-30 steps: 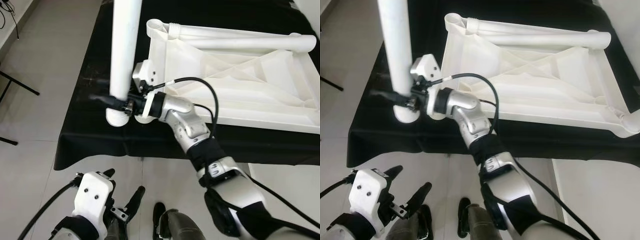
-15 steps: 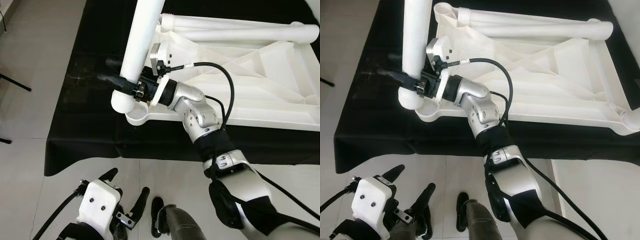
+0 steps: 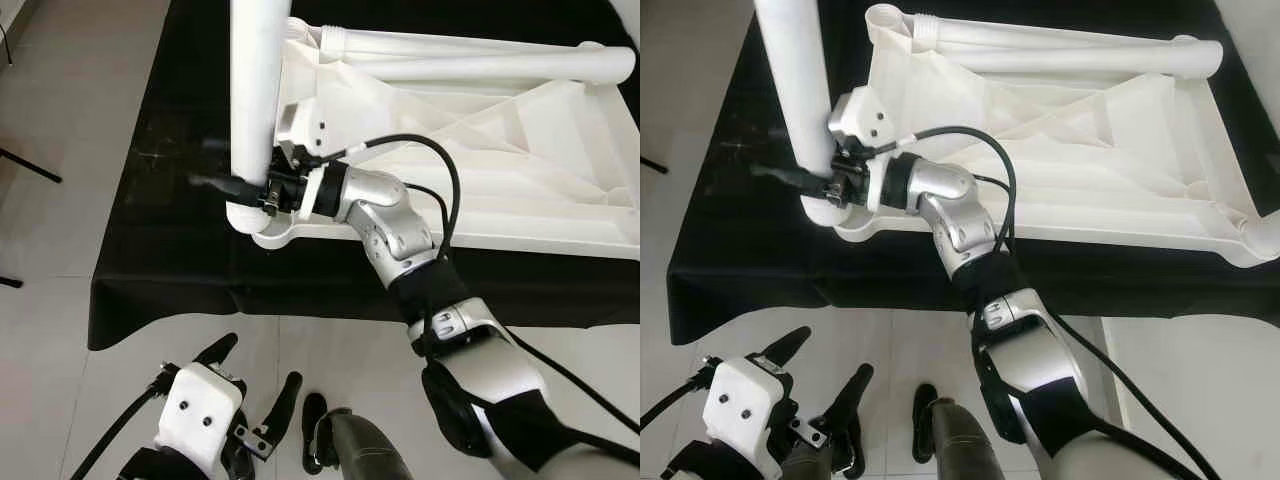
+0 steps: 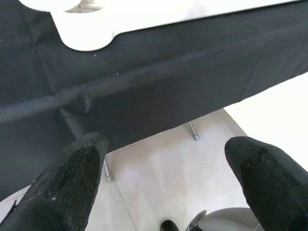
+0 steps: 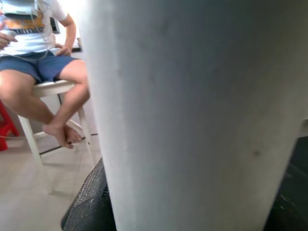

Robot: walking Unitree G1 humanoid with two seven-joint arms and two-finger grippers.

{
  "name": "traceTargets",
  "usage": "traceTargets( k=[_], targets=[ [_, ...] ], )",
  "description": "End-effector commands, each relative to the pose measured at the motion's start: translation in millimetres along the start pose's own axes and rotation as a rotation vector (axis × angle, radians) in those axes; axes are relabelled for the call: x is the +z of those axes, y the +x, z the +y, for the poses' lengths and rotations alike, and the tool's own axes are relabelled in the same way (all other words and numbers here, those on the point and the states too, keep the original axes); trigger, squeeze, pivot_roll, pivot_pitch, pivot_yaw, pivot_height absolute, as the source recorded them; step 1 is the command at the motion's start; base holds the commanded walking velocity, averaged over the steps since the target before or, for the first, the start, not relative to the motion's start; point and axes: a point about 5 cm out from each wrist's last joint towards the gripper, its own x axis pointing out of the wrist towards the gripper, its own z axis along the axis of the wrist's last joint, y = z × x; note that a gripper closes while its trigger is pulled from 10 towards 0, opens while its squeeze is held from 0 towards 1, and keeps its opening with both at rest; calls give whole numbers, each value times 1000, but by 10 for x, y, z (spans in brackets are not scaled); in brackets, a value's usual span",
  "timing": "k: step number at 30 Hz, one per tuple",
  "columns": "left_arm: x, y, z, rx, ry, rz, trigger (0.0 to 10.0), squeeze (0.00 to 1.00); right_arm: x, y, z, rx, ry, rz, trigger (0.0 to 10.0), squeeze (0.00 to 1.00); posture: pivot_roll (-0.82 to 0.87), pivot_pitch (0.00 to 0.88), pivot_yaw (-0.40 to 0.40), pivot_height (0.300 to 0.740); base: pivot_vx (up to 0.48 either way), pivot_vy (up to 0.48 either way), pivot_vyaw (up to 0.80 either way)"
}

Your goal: Building children table

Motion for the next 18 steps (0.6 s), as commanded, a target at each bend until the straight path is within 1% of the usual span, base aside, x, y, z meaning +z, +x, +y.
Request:
traceTargets(
  k=[1,6,8,9,10,12,13,15,18],
  targets=[
    [-61,-36,-30,-4,-17,22,10000,0,-242,-61,21,-12,61,114,10000,0,-153,368,-123,740,0,0,0],
    [-70,-39,-37,-6,-20,19,10000,0,-220,-90,-4,-1,76,107,10000,0,-155,368,-126,740,0,0,0],
    [-79,-41,-45,-7,-21,18,10000,0,-170,-147,22,79,104,68,10000,0,-155,366,-125,740,0,0,0],
    [-79,-41,-45,-7,-21,18,10000,0,-170,-147,22,79,104,68,10000,0,-155,366,-125,740,0,0,0],
    [-83,-42,-48,-6,-21,17,10000,0,-159,-169,40,112,108,60,10000,0,-155,366,-125,740,0,0,0],
    [-83,-42,-48,-6,-21,17,10000,0,-159,-169,40,112,108,60,10000,0,-155,366,-125,740,0,0,0],
    [-89,-43,-50,-6,-22,18,10000,0,-170,-190,78,151,94,68,10000,0,-151,360,-122,740,0,0,0],
    [-104,-41,-50,-7,-21,17,10000,0,-222,-192,135,187,80,99,10000,0,-154,360,-123,740,0,0,0],
    [-118,-40,-50,-8,-20,16,10000,0,-259,-181,134,176,73,128,10000,0,-152,355,-120,740,0,0,0]
  ],
)
